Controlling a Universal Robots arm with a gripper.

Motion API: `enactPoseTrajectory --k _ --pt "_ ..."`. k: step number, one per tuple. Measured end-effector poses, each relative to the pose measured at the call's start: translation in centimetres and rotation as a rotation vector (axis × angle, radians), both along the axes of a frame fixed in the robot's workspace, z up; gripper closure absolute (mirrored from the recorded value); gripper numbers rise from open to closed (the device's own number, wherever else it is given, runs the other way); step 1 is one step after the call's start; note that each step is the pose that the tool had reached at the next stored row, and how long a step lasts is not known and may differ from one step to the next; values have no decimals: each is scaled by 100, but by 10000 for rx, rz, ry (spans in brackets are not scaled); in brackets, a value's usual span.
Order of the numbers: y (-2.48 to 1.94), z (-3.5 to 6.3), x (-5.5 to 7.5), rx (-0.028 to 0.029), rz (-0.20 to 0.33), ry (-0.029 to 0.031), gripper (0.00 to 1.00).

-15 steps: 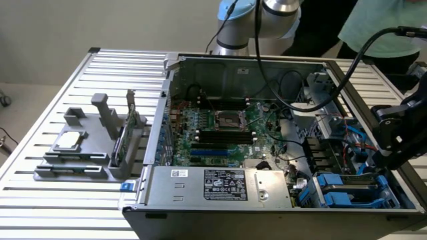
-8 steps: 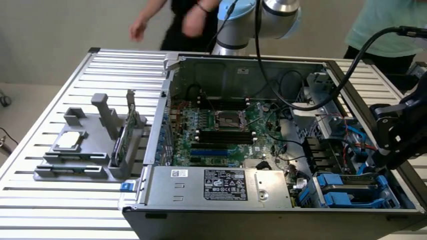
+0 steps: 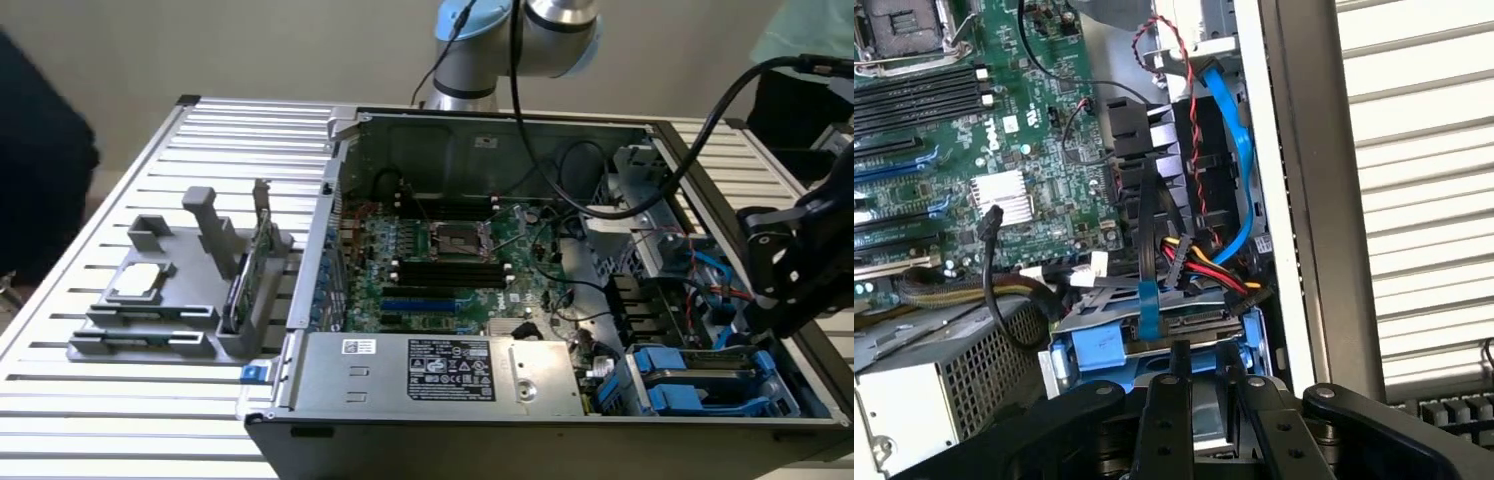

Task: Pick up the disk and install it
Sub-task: 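Insert the first disk wire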

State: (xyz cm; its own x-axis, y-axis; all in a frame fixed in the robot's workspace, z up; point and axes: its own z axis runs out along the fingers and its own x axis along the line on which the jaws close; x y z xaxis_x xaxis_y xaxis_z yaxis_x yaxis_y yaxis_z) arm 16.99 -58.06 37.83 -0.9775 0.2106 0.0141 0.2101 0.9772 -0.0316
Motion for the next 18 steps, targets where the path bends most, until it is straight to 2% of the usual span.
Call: enactPoseTrajectory --k 5,8,10,12,16,18 --pt "4 -34 -3 9 -471 -60 75" --pt "11 -61 -16 39 -664 -91 75" --pt "19 -73 -27 83 -753 -116 75" --pt "31 -81 -36 150 -803 -160 75" --pt "60 -90 -39 301 -876 -320 75" --pt "64 -99 -38 325 -985 -363 75"
